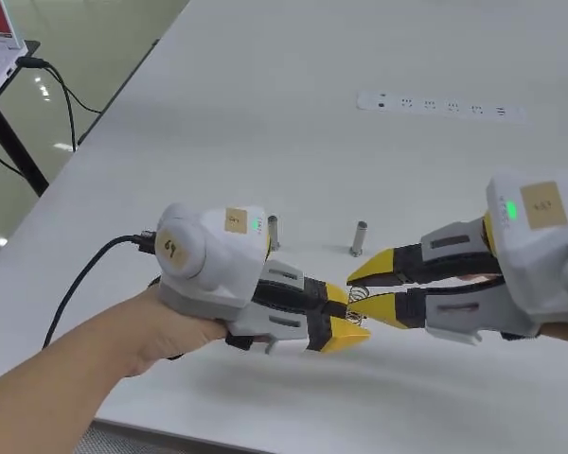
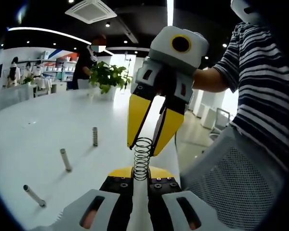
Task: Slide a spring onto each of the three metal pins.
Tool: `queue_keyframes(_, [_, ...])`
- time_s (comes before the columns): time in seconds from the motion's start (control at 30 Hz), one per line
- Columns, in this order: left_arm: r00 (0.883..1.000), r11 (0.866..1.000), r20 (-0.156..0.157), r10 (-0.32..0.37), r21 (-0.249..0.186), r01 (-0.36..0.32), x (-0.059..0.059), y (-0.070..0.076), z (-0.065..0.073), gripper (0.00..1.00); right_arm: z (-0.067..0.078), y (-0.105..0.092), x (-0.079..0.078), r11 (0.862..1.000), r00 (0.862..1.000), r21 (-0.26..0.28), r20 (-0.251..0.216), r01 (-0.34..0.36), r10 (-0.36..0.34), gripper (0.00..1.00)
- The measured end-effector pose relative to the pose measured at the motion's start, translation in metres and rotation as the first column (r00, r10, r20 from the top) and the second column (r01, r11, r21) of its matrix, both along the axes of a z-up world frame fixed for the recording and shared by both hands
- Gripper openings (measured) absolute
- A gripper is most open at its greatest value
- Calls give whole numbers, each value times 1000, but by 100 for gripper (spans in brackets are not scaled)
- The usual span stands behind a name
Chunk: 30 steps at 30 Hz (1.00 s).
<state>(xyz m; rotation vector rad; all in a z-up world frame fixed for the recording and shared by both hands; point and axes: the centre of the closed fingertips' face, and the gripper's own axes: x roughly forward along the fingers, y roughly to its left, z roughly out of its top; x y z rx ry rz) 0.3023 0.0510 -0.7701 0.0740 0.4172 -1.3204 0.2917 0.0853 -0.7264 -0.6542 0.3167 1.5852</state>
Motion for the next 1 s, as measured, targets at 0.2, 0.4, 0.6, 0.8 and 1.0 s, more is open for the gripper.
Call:
queue_keyframes(0.2, [1000,1000,-4,-4,5,4,-3,-2,-1,3,-2,-1,-1,1000,1000,-12,15,-6,6,7])
queue_keyframes(0.4, [1000,1000,-5,7,6,-7,-1,-1,1,3,-1,0,0,1000,998,-21,55,-12,14,7])
queue_keyframes(0.6, [999,1000,-31,21,-5,-22,1,-1,2,3,0,1,2,1000,997,-24,70,-17,19,7])
queue_keyframes(0.8, [999,999,-32,32,-12,-32,3,-1,3,4,0,3,2,999,996,-27,88,-25,27,7])
queue_keyframes(1.0, [998,998,-35,53,-19,-54,6,1,6,9,-4,3,3,999,993,-39,112,-31,36,7])
